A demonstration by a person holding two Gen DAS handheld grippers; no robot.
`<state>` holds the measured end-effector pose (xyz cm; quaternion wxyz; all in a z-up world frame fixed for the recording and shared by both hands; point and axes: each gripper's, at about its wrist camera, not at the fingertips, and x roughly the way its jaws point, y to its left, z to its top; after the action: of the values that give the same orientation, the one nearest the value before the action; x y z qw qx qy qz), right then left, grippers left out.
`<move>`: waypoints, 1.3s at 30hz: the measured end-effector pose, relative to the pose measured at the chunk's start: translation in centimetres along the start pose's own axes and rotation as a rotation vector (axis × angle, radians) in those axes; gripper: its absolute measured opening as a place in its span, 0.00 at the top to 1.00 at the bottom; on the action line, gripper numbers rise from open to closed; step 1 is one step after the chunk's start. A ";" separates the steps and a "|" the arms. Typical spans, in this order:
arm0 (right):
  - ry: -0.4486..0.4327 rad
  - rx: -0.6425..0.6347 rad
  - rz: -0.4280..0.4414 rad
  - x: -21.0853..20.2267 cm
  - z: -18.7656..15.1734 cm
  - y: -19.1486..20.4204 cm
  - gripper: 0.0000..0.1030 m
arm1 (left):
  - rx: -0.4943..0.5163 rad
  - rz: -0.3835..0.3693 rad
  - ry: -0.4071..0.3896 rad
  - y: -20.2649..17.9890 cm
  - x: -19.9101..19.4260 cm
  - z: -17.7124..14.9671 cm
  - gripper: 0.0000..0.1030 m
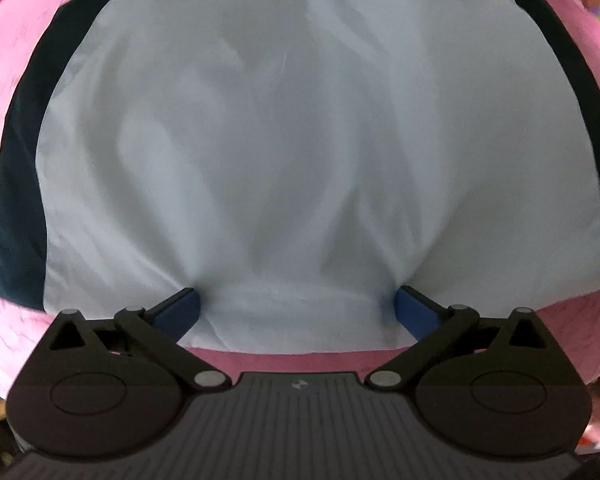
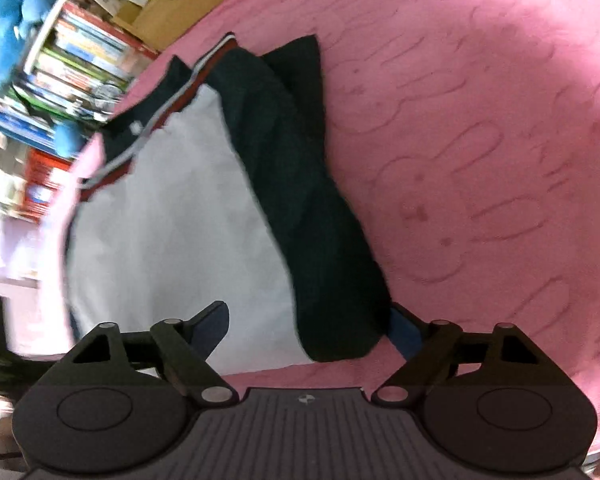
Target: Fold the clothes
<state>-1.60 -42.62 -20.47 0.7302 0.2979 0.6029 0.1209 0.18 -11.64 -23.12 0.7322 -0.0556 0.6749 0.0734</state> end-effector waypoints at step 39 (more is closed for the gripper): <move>-0.282 0.282 0.088 0.5 1.8 3.1 0.73 | 0.131 -0.060 -0.113 0.2 -1.5 -4.2 0.00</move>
<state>0.82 -40.40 -18.87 0.7524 0.4374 0.4919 0.0243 -4.11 -12.25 -21.93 0.7731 -0.0235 0.6338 0.0098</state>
